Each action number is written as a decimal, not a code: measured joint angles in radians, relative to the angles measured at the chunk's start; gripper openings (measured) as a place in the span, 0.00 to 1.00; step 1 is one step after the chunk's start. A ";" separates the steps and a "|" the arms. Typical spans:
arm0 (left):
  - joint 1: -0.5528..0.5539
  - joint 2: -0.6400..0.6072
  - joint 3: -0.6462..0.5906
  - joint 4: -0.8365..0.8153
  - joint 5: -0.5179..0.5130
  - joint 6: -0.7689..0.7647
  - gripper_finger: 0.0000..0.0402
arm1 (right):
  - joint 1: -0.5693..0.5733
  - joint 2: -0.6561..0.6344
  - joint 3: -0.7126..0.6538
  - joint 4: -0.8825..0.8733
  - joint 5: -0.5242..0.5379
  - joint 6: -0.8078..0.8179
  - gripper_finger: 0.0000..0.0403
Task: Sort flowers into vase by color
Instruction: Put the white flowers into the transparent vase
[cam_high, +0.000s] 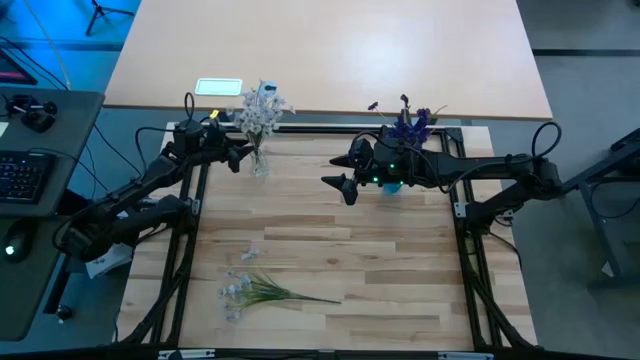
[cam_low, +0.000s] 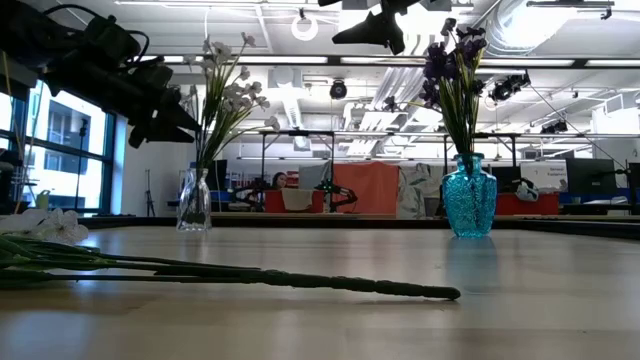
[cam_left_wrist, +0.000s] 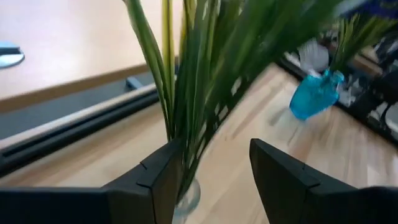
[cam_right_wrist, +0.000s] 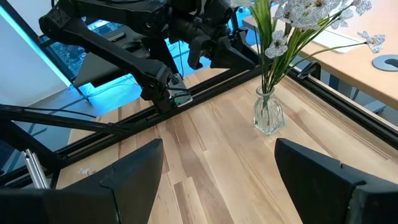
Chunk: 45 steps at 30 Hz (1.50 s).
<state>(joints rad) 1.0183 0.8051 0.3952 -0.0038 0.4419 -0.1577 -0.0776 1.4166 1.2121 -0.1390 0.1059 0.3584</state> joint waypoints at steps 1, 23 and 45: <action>0.000 -0.012 0.006 -0.029 -0.002 0.018 0.44 | 0.000 0.000 0.000 0.000 0.000 0.000 0.76; -0.191 -0.263 0.163 -0.639 0.123 -0.104 0.45 | 0.000 0.000 0.000 0.006 -0.192 0.000 0.76; -0.838 -0.324 0.163 0.190 -0.293 -0.627 0.41 | 0.073 0.000 0.000 0.047 -0.465 -0.111 0.75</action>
<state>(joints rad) 0.1804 0.4809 0.5579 0.1866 0.1493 -0.7845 -0.0050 1.4162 1.2121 -0.0918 -0.3595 0.2475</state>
